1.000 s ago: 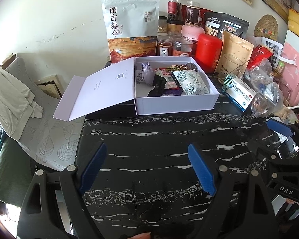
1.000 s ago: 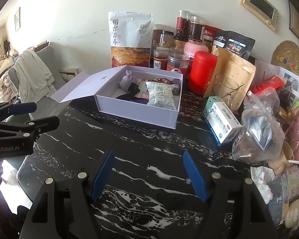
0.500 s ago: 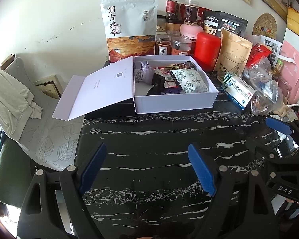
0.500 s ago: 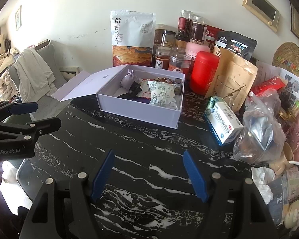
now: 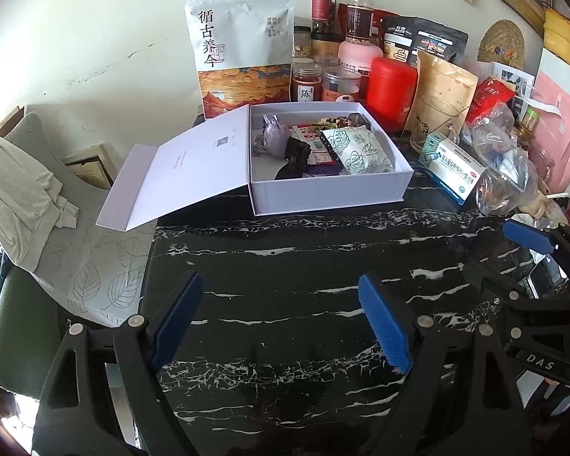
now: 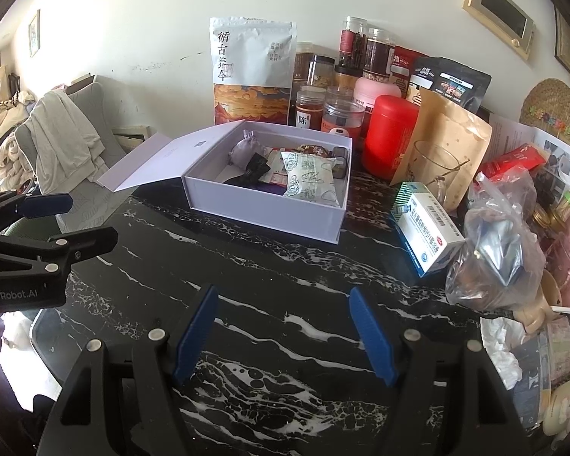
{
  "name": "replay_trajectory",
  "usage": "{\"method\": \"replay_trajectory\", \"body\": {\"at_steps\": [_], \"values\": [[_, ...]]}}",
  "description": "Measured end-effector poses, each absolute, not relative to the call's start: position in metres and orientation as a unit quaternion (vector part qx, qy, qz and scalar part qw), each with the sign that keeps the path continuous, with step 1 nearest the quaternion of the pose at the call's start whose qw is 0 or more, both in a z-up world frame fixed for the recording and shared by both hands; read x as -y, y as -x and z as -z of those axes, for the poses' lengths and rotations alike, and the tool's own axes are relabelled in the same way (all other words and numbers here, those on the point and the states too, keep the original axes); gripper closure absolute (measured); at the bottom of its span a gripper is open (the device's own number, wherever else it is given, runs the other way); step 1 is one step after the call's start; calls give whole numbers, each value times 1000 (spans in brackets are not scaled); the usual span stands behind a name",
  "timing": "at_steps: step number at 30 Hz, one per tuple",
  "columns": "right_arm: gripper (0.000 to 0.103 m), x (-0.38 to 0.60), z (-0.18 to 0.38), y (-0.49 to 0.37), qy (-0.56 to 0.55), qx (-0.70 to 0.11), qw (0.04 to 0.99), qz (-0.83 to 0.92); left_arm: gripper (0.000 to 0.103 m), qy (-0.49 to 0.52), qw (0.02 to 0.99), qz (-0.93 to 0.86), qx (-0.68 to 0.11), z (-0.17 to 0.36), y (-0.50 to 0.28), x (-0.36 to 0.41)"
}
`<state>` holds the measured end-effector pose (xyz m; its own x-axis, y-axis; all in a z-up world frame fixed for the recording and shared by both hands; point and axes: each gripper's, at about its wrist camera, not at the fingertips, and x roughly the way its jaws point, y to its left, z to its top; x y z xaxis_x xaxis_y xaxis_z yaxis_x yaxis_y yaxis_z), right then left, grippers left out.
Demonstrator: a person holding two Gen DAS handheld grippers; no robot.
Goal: Organize objects
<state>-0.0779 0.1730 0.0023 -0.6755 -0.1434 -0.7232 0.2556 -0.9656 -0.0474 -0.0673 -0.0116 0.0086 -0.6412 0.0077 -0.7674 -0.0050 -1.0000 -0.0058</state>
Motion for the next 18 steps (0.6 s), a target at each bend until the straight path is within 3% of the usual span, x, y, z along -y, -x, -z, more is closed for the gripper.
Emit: {"method": "replay_trajectory", "body": {"at_steps": [18], "values": [[31,-168,-1,81,-387,-74,119,912,20,427,6,-904,-2,-6,71,11]]}}
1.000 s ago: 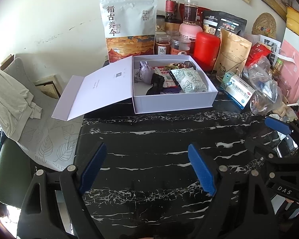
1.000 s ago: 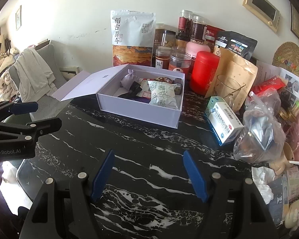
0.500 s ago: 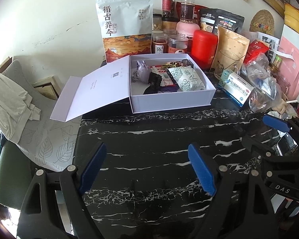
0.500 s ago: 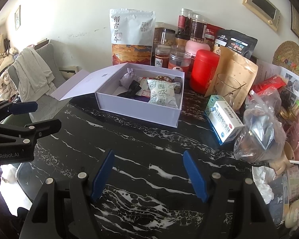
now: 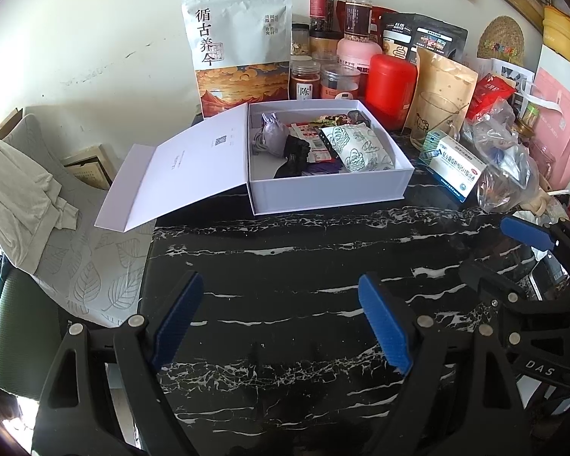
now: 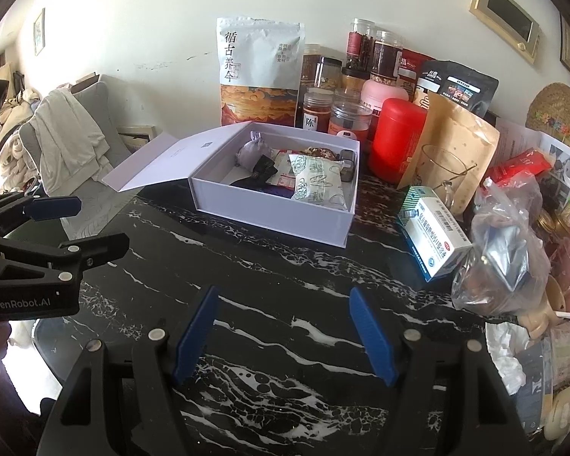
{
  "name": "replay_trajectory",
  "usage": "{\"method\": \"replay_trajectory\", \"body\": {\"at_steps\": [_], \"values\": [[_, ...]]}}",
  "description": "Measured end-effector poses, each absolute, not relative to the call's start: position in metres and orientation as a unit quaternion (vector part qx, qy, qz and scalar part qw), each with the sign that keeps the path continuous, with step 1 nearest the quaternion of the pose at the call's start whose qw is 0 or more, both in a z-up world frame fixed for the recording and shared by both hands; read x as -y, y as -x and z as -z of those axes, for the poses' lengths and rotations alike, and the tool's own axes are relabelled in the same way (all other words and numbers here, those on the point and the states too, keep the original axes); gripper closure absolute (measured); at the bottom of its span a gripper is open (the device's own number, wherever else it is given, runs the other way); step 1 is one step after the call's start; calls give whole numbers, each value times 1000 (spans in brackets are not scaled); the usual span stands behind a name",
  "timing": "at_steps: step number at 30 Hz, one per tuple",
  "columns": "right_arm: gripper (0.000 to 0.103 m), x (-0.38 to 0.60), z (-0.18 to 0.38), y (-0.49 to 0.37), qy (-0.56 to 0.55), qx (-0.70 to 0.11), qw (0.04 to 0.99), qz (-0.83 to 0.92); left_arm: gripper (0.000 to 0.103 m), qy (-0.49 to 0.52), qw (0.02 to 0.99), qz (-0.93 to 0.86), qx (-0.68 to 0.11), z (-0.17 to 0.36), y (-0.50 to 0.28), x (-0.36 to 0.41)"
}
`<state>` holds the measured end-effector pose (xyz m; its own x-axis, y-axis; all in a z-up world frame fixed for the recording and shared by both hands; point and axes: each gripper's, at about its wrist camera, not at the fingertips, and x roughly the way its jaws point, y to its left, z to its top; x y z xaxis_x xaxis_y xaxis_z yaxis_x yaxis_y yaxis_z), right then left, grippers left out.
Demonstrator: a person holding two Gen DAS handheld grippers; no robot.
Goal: Organize objects
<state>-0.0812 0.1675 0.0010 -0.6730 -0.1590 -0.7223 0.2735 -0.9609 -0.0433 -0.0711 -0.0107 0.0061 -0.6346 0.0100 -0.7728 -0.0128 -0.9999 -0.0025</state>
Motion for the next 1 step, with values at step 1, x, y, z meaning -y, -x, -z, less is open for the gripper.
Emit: {"method": "replay_trajectory", "body": {"at_steps": [1], "values": [[31,-169,1,82,-389,-74,117,911,20,428,8,-904,-2,-5,71,10]]}}
